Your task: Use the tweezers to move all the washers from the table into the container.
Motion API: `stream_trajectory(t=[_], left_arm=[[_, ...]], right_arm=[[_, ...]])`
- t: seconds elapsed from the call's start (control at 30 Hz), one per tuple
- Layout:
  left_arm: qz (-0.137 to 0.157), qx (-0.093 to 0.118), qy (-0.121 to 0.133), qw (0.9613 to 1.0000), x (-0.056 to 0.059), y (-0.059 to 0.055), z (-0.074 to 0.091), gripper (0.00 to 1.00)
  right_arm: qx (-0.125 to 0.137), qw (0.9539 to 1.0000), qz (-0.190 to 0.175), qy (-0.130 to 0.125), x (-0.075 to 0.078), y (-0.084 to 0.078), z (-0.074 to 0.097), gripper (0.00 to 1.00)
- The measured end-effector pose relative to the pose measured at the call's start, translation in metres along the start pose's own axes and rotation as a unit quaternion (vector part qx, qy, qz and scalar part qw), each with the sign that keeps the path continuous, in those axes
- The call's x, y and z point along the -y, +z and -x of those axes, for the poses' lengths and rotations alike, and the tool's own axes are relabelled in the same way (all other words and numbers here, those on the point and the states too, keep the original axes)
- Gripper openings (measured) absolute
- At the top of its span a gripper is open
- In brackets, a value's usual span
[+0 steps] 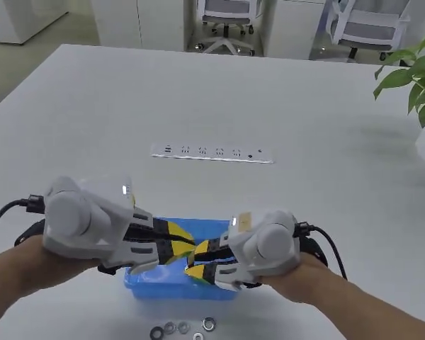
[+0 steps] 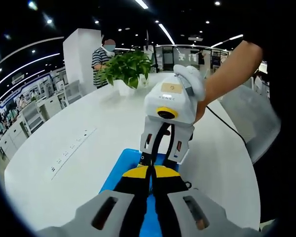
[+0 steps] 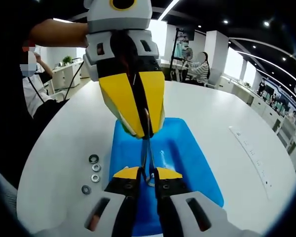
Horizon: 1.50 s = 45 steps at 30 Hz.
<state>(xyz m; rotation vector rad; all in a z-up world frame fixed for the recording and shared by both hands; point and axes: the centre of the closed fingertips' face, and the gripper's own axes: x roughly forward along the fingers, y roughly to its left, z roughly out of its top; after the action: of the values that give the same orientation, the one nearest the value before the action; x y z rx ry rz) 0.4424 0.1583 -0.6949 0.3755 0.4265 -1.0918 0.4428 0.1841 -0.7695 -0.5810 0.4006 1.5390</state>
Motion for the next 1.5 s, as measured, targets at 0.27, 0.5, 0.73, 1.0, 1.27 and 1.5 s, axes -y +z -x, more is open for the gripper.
stream_trajectory(t=[0.27, 0.5, 0.73, 1.0, 1.27, 1.5], left_arm=[[-0.003, -0.001, 0.0, 1.0, 0.002, 0.002, -0.001, 0.05], [-0.004, -0.001, 0.001, 1.0, 0.003, 0.004, -0.001, 0.05], [-0.001, 0.001, 0.003, 1.0, 0.002, 0.006, -0.001, 0.05], [0.004, 0.002, 0.012, 0.9999, 0.0, 0.01, 0.005, 0.05], [0.006, 0.003, 0.023, 0.9997, 0.001, 0.014, 0.015, 0.05], [0.007, 0.001, 0.035, 0.9994, 0.002, 0.02, 0.026, 0.05]], right_arm=[[0.004, 1.0, 0.0, -0.004, 0.0, 0.003, 0.004, 0.14], [0.003, 0.9999, -0.003, -0.009, 0.0, 0.004, 0.011, 0.18], [0.0, 0.9997, -0.011, -0.022, 0.003, 0.005, 0.022, 0.21], [0.003, 0.9991, -0.024, -0.035, -0.001, 0.006, 0.042, 0.27], [0.001, 0.9983, -0.028, -0.05, -0.004, 0.007, 0.059, 0.3], [0.005, 0.9979, -0.032, -0.055, -0.009, 0.01, 0.07, 0.34]])
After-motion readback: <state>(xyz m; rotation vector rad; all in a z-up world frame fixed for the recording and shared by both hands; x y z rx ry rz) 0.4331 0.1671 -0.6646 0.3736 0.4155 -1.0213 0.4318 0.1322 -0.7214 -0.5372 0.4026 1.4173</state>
